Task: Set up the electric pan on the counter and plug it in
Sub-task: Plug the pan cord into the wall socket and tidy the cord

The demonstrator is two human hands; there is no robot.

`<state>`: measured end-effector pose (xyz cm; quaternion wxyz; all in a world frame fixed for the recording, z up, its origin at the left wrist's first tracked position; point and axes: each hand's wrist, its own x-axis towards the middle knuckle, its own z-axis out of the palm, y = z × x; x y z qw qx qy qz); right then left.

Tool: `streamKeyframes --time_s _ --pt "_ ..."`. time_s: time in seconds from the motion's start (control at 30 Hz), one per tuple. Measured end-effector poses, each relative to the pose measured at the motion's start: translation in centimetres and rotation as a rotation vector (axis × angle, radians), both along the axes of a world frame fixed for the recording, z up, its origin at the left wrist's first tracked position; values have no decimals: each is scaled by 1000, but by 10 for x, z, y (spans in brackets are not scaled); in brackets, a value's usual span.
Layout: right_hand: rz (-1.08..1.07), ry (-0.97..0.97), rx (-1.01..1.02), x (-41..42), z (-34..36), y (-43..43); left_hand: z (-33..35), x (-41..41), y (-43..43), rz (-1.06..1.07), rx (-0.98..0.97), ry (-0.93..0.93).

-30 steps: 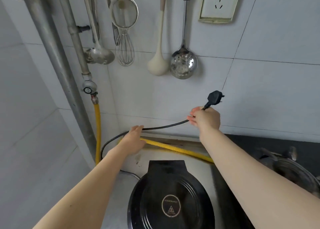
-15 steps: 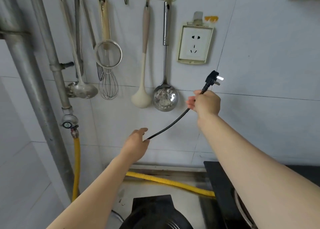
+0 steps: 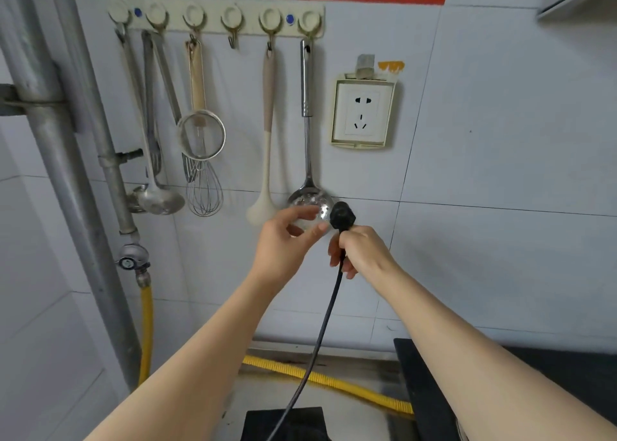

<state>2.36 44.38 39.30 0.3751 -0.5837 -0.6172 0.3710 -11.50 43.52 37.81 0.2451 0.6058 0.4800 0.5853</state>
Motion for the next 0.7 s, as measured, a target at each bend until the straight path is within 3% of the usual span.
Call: streamKeyframes --time_s 0.17,0.5,0.6,0.7 --pt "19 -22 3 7 1 5 8 7 4 -26 -43 -30" --pt "-70 207 177 2 29 24 10 9 10 7 -80 -24" --pt "-44 272 202 -2 54 34 14 10 18 -30 -117 72" --pt "-51 256 226 -4 73 45 15 15 29 52 -169 319"
